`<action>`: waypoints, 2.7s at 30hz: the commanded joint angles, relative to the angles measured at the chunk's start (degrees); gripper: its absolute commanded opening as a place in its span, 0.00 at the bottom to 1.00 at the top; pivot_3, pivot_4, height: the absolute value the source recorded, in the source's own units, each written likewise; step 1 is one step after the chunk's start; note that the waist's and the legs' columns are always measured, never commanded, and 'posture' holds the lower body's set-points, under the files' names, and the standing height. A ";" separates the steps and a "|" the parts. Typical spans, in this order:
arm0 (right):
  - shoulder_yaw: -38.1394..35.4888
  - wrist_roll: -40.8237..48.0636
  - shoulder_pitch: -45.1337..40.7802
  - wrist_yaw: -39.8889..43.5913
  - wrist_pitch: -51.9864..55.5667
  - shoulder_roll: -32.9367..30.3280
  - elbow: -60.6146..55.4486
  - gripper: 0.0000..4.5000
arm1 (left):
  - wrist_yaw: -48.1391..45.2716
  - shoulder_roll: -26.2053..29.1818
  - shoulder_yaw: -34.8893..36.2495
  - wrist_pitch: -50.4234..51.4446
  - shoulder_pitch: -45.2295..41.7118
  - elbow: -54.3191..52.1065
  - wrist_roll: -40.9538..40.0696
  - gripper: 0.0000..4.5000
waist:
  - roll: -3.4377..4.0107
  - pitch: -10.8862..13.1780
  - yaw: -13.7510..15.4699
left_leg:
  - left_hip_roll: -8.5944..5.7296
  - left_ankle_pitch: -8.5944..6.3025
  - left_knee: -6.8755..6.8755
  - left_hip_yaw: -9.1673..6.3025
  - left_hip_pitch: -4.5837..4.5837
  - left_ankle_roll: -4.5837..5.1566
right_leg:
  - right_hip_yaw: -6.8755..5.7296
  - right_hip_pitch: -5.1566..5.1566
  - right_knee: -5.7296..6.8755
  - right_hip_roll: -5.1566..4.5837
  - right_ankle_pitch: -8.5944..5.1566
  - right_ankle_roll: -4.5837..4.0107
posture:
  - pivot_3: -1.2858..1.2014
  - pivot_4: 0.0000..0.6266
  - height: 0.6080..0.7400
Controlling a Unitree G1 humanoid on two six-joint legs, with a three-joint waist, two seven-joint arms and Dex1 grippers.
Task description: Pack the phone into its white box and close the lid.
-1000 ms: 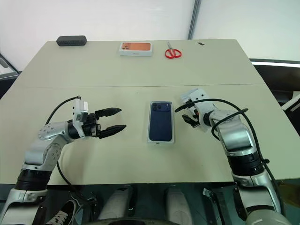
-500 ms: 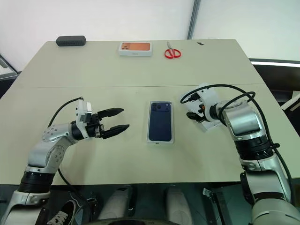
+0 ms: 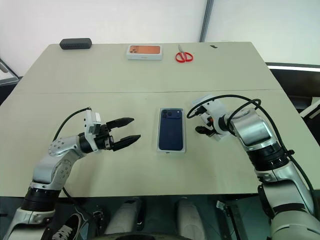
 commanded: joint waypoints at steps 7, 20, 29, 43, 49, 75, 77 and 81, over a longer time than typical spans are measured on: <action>-0.35 -0.65 -0.52 -1.84 -1.16 0.36 2.25 0.12 | 1.05 -0.74 -0.04 -0.17 -0.57 -2.41 -0.25 0.88 | -0.02 -0.01 -0.03 | 0.00 0.00 0.00 0.01 0.00 0.00 | 0.00 0.01 0.00 0.01 0.00 0.00 | 0.52 0.24 1.00; -4.04 0.76 -1.60 -4.46 -1.00 2.93 0.73 0.01 | 1.81 -0.56 0.64 0.31 -1.49 -1.55 -0.57 0.88 | -0.02 -0.02 -0.01 | 0.00 0.00 0.03 0.00 0.02 0.00 | 0.00 0.05 -0.01 0.01 0.00 0.00 | 0.52 0.24 1.00; -26.20 14.93 -5.89 -7.80 1.20 18.67 -2.96 0.01 | 3.15 -0.07 3.12 2.05 -2.21 -1.38 -2.26 0.88 | 0.07 0.04 -0.10 | 0.06 0.00 -0.03 -0.02 -0.03 0.00 | 0.02 -0.06 0.04 0.09 0.01 0.01 | 0.52 0.24 1.00; -51.49 36.87 -0.25 -20.98 22.45 50.96 -15.58 0.01 | 5.72 0.67 7.83 6.81 -4.91 -1.90 -7.23 0.88 | 0.15 0.05 -0.21 | 0.06 0.00 -0.09 -0.05 -0.03 0.00 | 0.07 -0.22 0.25 0.09 0.01 -0.01 | 0.52 0.24 1.00; -52.25 43.11 0.95 -29.32 22.61 54.43 -15.27 0.01 | 5.99 0.98 8.27 7.57 -4.66 -2.32 -7.69 0.88 | 0.18 0.04 -0.26 | 0.06 0.00 -0.09 -0.02 -0.02 0.00 | 0.11 -0.27 0.30 0.10 0.02 -0.04 | 0.52 0.24 1.00; -45.90 66.09 2.20 -47.15 14.61 46.21 -5.50 0.01 | 8.03 0.32 8.03 10.97 -3.60 -4.24 -10.16 0.88 | 0.19 0.05 -1.54 | 0.12 0.00 -0.12 -0.01 -0.05 0.01 | 0.12 -0.30 0.30 0.18 0.01 -0.04 | 0.52 0.24 1.00; -45.83 67.36 1.85 -47.78 13.23 44.89 -4.06 0.01 | 8.08 0.22 7.92 11.01 -3.65 -4.15 -10.12 0.88 | 0.19 0.05 -1.51 | 0.12 0.00 -0.12 0.00 -0.06 0.01 | 0.13 -0.30 0.30 0.18 0.01 -0.04 | 0.52 0.24 1.00; -45.71 73.08 2.40 -53.60 7.82 46.83 -2.27 0.01 | 8.14 0.06 7.66 10.75 -3.73 -3.97 -9.83 0.88 | 0.19 0.06 -1.56 | 0.12 0.00 -0.11 0.03 -0.07 0.01 | 0.13 -0.29 0.29 0.18 0.01 -0.04 | 0.52 0.24 1.00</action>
